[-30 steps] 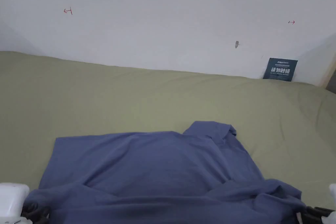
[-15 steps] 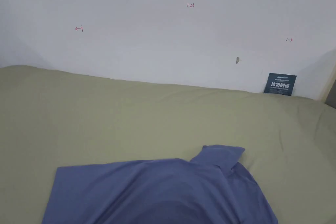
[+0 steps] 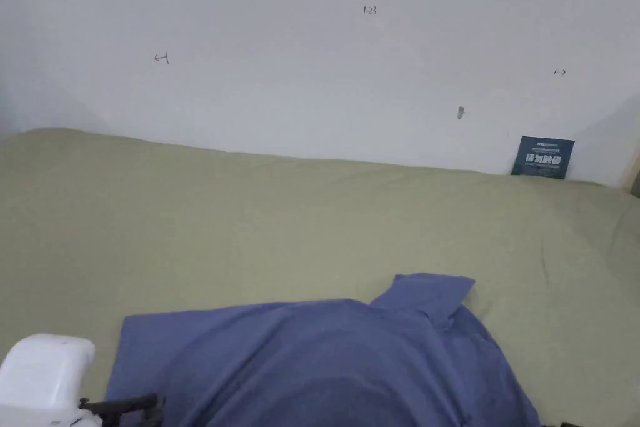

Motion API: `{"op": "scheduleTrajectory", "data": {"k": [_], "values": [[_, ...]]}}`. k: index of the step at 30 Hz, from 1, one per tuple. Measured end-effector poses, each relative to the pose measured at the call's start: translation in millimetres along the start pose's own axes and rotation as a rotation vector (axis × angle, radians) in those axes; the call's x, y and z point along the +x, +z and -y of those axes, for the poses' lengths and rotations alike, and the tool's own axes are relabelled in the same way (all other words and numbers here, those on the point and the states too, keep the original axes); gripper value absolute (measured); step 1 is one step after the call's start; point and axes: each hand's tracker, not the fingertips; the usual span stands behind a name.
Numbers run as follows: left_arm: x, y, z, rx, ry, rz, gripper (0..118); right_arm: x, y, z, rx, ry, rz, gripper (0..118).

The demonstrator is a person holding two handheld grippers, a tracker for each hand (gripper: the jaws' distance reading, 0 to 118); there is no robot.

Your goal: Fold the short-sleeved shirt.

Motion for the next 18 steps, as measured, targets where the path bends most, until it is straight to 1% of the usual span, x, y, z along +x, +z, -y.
{"op": "scheduleTrajectory", "data": {"k": [2,3,4,5,6,7,9,10,13,15,18], "values": [[12,-2,-9,0.029,0.002,0.004,93,-19,1,-10,0.039,0.031,-0.006,84],[20,-2,-12,0.059,0.011,0.005,92,-29,1,-13,0.044,0.041,-0.017,80],[27,-2,-12,0.087,0.018,0.006,78,-38,1,-14,0.052,0.047,-0.030,65],[34,-3,-11,0.103,0.015,-0.008,49,-45,0,-14,0.055,0.049,-0.055,45],[41,-4,-10,0.109,0.006,-0.044,13,-52,-2,-13,0.058,0.049,-0.069,20],[48,-6,-7,0.110,0.004,-0.072,4,-59,-4,-11,0.058,0.047,-0.076,8],[51,-5,0,0.113,0.010,-0.053,3,-71,-6,-3,0.062,0.038,-0.068,5],[52,-5,4,0.094,0.039,-0.026,3,-75,-7,0,0.062,0.046,-0.084,2],[49,-18,18,0.058,0.056,-0.026,3,-86,-17,7,0.062,0.034,-0.113,2],[37,-34,21,0.006,0.088,-0.031,3,-89,-28,7,0.030,0.046,-0.136,2],[6,-67,8,-0.010,0.124,-0.048,3,-87,-44,-1,0.023,0.060,-0.125,2]]}}
